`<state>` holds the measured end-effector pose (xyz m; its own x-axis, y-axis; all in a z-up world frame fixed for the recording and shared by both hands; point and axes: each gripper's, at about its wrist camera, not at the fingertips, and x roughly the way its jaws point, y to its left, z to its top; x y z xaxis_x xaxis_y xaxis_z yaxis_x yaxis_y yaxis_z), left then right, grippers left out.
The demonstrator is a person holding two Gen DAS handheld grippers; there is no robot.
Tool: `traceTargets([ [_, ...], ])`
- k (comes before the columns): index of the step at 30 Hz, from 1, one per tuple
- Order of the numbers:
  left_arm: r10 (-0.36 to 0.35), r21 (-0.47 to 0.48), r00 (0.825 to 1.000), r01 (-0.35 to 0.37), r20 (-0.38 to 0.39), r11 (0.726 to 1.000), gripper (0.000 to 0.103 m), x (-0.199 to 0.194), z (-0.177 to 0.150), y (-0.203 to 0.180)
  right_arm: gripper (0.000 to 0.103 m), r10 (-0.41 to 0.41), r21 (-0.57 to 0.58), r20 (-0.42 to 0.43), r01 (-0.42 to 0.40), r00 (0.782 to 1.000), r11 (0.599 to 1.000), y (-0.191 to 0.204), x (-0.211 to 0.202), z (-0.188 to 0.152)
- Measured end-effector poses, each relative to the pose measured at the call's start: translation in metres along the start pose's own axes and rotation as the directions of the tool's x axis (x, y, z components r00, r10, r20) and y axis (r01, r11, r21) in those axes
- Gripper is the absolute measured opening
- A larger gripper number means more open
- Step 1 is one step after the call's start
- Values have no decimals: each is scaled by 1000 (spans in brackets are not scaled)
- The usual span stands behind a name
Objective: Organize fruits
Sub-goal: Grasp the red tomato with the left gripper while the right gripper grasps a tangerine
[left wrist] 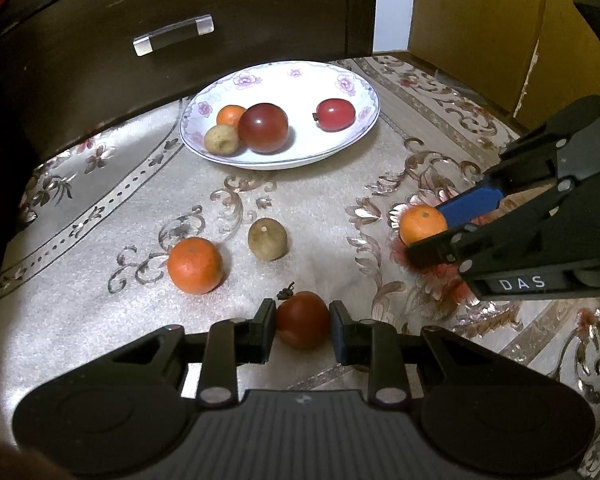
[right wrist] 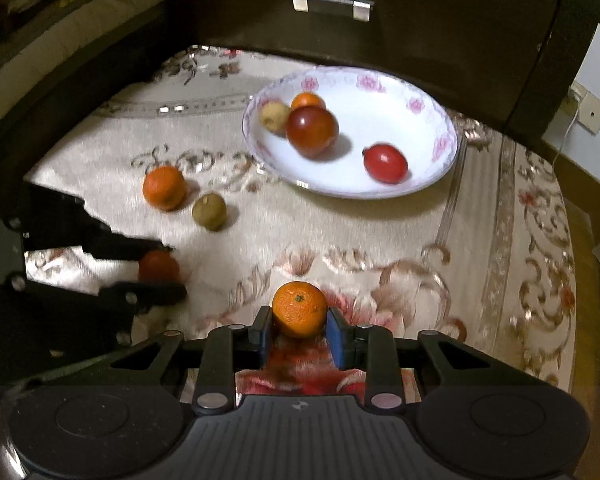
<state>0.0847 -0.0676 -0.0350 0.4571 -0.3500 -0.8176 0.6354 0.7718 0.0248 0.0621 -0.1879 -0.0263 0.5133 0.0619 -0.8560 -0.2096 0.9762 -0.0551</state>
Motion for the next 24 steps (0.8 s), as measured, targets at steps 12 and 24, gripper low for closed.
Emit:
traceTargets([
  [12,-8,-33,1000,8,-11,999,45,2,2,8,39,2,13,27,-3,1000,1000,-5,-3,-2],
  [24,-3,-20,1000,3,-26,1000,34,3,3,1,26,7,26,17,-7,1000,1000,-4,2,3],
])
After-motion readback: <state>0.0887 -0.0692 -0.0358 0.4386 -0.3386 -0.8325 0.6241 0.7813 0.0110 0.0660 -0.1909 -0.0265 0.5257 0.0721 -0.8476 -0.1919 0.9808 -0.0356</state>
